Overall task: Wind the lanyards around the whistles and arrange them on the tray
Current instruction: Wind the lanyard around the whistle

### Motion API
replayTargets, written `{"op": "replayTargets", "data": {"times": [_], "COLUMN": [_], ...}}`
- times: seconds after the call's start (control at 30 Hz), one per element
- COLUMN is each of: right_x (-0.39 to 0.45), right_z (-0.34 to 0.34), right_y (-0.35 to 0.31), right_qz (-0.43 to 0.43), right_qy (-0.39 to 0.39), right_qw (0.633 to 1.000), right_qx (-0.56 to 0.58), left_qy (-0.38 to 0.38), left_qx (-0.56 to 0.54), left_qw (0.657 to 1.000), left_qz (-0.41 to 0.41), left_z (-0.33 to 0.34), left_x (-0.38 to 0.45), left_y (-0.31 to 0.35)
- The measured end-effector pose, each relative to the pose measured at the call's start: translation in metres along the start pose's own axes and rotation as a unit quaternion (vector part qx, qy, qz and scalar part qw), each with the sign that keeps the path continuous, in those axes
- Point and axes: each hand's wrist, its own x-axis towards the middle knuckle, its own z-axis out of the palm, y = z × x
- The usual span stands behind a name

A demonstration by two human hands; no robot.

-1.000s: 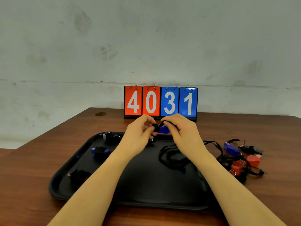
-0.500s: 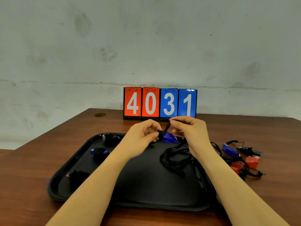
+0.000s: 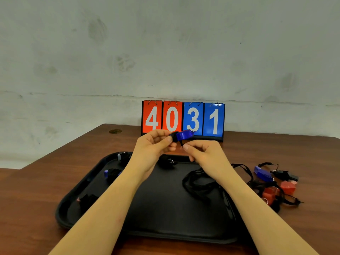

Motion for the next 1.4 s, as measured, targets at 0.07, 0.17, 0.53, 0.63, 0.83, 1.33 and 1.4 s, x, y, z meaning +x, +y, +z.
{"op": "replayTargets", "data": {"times": [0.07,0.17,0.53,0.63,0.83,1.33,1.4], "right_x": [-0.001,-0.001,-0.003,-0.002,0.002,0.002,0.002], "right_z": [0.001,0.001,0.003,0.004,0.008,-0.001,-0.004], "right_y": [0.0,0.002,-0.006,-0.004,0.011,0.005,0.004], "right_qz": [-0.021,-0.026,-0.028,-0.048,-0.208,-0.04,-0.01], "right_qy": [-0.027,-0.057,-0.092,-0.079,0.044,0.111,0.109], "right_qw": [0.999,0.996,0.992,0.99,0.933,0.991,0.994], "right_qx": [-0.037,-0.07,-0.08,-0.109,-0.291,-0.057,0.011], "left_qy": [0.015,0.034,0.099,0.1,0.068,-0.077,-0.089], "left_qx": [0.024,0.062,0.291,0.343,0.343,0.311,0.303], "left_qw": [1.0,0.997,0.95,0.931,0.933,0.947,0.948], "left_qz": [0.001,0.002,0.061,0.075,0.085,0.039,0.035], "left_z": [0.0,0.0,0.0,-0.001,0.0,0.002,0.003], "left_x": [0.001,0.003,0.007,0.008,0.005,-0.001,-0.002], "left_y": [-0.002,-0.005,-0.015,-0.017,-0.015,-0.007,-0.007]}}
